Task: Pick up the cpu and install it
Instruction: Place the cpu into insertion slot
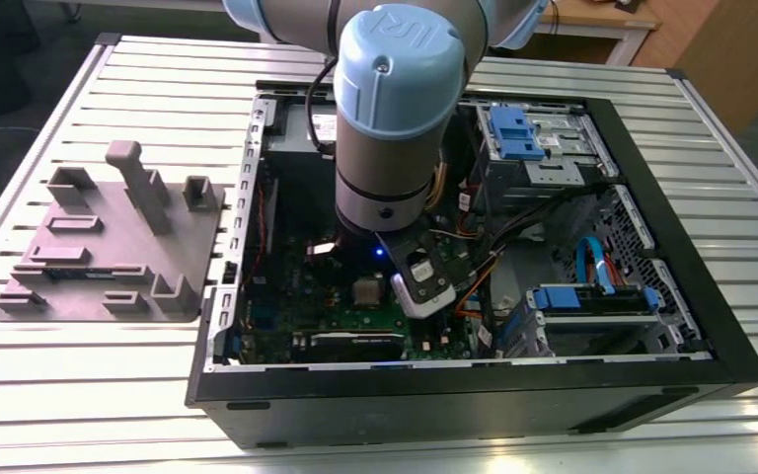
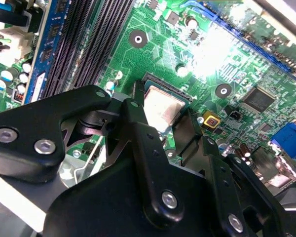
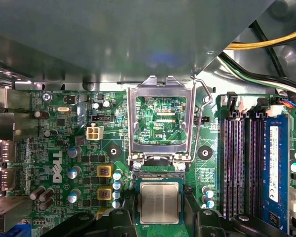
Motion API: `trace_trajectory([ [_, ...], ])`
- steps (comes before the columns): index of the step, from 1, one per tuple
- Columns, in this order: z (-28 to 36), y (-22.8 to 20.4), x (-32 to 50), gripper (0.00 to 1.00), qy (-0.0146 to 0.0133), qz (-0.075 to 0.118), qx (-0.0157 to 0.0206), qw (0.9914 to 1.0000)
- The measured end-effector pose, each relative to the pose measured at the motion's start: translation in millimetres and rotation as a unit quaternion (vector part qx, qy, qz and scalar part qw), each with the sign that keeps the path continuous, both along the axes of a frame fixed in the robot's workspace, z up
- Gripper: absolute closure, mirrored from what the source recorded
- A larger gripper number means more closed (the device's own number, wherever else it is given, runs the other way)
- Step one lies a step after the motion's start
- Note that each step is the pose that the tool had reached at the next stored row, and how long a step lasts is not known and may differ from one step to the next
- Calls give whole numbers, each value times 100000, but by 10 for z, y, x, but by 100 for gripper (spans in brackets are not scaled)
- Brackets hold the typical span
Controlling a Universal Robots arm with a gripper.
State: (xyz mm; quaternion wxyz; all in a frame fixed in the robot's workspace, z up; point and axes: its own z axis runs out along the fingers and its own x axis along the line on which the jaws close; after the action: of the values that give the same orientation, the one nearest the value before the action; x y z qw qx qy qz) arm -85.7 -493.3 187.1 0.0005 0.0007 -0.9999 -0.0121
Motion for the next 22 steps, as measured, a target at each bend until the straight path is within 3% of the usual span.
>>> trace_trajectory([
  [11,0,0,0,53,2,-1,1,100000],
  [13,-3,1,1,52,-18,1,39,100000],
  [14,-3,1,1,46,-18,3,37,100000],
  [19,0,0,0,46,2,2,7,100000],
  [22,34,0,0,46,-3,-2,21,100000],
])
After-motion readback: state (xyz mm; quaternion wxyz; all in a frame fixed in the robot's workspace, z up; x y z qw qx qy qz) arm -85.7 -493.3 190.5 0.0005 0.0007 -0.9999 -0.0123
